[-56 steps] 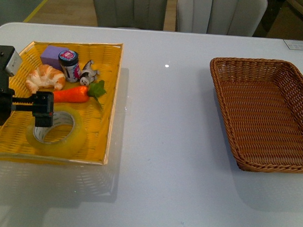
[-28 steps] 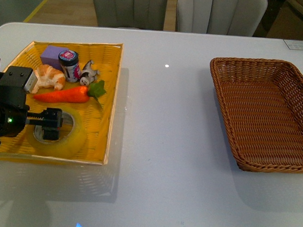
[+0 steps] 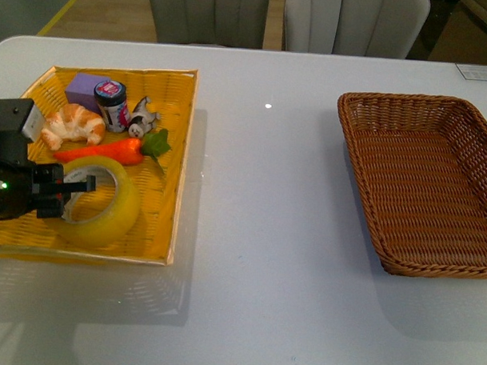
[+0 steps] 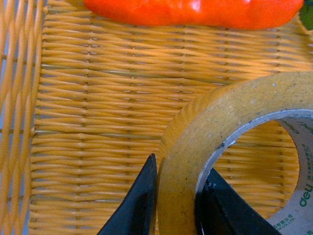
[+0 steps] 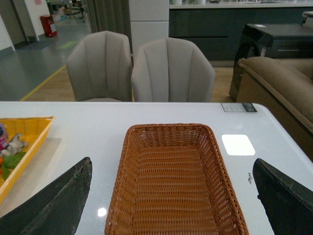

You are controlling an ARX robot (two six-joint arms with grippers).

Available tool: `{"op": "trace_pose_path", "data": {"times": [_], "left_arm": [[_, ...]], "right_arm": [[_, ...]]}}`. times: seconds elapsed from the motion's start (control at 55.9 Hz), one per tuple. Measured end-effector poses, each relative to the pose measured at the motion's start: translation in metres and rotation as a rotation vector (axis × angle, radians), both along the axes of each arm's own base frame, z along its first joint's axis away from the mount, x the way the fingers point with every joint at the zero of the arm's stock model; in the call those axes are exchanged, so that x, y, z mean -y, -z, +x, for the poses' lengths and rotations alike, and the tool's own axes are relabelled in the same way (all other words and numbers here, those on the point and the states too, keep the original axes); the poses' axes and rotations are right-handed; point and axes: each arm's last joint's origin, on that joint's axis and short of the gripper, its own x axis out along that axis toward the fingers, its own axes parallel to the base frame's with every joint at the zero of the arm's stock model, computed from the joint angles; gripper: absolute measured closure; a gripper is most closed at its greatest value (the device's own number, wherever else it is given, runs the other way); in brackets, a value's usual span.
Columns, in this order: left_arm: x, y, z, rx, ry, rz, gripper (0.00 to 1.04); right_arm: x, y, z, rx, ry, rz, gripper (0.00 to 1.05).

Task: Move tape to another basket

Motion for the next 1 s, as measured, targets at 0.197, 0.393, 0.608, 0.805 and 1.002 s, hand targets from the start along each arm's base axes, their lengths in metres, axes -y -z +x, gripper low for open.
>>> {"op": "trace_pose_path", "data": {"times": [0.197,0.393,0.608,0.805,1.002], "left_arm": [[0.003,-0.051,-0.003,0.100,-0.005,-0.059,0.89],[0.033,-0.103,-0.010,0.180,0.045,-0.113,0.89],[0.103,-0.143,-0.021,0.220,0.179,-0.181,0.89],[0.171,-0.169,-0.034,0.243,0.304,-0.246,0.89],[0.207,-0.184,-0.043,0.246,0.358,-0.312,0.89]], "right_arm": [[0.000,0.000,0.000,0.000,0.000,0.000,0.09],[0.000,0.000,0.000,0.000,0.000,0.000,0.09],[0.000,0.000,0.000,0.000,0.000,0.000,0.09],[0.000,0.000,0.000,0.000,0.000,0.000,0.09],[0.000,0.000,0.000,0.000,0.000,0.000,0.09]]}}
